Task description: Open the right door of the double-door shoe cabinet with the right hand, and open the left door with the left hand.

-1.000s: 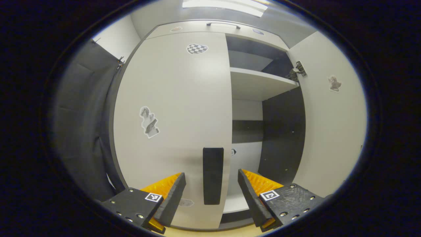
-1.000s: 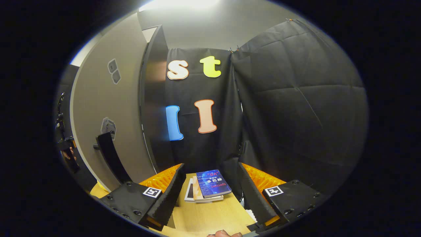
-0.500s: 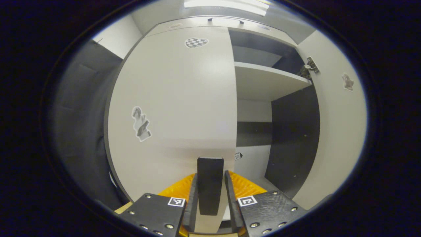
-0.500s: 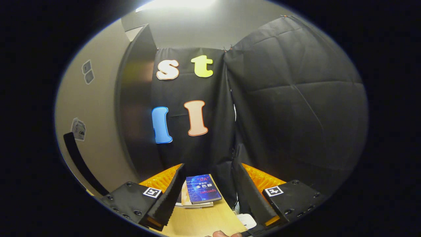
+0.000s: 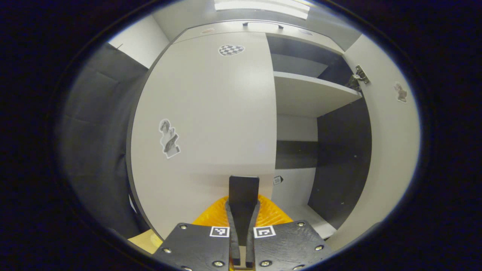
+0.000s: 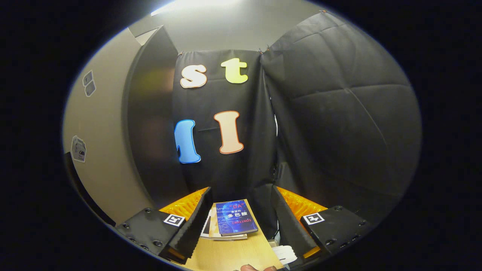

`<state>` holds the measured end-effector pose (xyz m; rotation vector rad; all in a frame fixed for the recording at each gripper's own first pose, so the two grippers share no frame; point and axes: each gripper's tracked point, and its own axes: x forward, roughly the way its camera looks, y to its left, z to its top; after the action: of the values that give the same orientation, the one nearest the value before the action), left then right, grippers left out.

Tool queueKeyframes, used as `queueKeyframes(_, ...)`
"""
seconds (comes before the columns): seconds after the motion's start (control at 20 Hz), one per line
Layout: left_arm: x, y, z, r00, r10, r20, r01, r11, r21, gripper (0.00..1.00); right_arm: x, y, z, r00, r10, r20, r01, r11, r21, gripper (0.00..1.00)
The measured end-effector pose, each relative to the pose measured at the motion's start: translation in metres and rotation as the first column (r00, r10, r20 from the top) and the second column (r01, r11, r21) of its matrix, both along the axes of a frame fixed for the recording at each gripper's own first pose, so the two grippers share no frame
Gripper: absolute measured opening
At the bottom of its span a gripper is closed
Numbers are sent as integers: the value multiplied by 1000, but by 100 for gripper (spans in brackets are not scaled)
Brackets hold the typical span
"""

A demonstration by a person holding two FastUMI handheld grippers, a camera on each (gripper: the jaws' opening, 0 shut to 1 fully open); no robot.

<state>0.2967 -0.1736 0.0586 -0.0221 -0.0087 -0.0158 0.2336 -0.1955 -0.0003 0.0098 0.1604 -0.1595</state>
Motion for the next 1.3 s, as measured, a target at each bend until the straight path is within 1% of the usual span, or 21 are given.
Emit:
queueKeyframes(0.1,0,1,-1,1000,-10,-9,10,1000,-5,8,1,1,0,1000,3,6,-3,1000,-6,98)
queueKeyframes(0.25,0,1,-1,1000,-10,-15,10,1000,15,8,-1,6,-3,1000,11,4,-11,1000,-9,98)
queueKeyframes(0.35,-1,1,-2,1000,-12,-15,12,1000,5,8,-3,10,-7,1000,22,-7,-22,1000,-2,98)
queueKeyframes(0.5,-5,2,-1,1000,-17,-20,16,1000,-4,8,-10,14,-4,1000,13,-10,-13,1000,13,98)
queueKeyframes(0.65,-9,4,-2,999,-39,-18,39,999,-5,10,-23,30,5,1000,19,8,-19,999,26,98)
queueKeyframes(0.7,-12,5,-3,998,-52,-20,52,999,-7,10,-28,37,6,1000,26,6,-26,999,27,98)
queueKeyframes(0.75,-14,7,-3,998,-64,-22,64,998,-10,10,-36,44,8,1000,25,9,-25,1000,19,92)
queueKeyframes(0.8,-17,8,-3,997,-74,-26,73,997,-12,8,-44,52,11,1000,24,16,-24,1000,8,98)
queueKeyframes(0.9,-25,13,-2,996,-86,-32,85,996,-8,8,-57,68,14,999,24,25,-24,1000,-4,98)
queueKeyframes(0.95,-31,15,-1,995,-91,-34,90,996,-4,8,-63,75,15,999,26,29,-26,1000,4,98)
queueKeyframes(1.0,-35,17,0,995,-96,-36,96,995,-3,8,-70,83,15,999,29,30,-29,999,21,92)
queueKeyframes(1.05,-41,19,1,994,-104,-37,104,995,-3,10,-78,91,15,999,29,28,-30,999,45,98)
queueKeyframes(1.1,-47,23,2,993,-111,-36,111,994,-4,8,-86,99,16,999,31,33,-34,997,68,98)
queueKeyframes(1.2,-53,29,3,991,-128,-25,128,992,-3,10,-105,111,23,998,30,55,-36,995,98,98)
queueKeyframes(1.3,-58,34,3,990,-137,-25,136,991,-15,8,-126,115,23,998,2,57,-8,994,110,98)
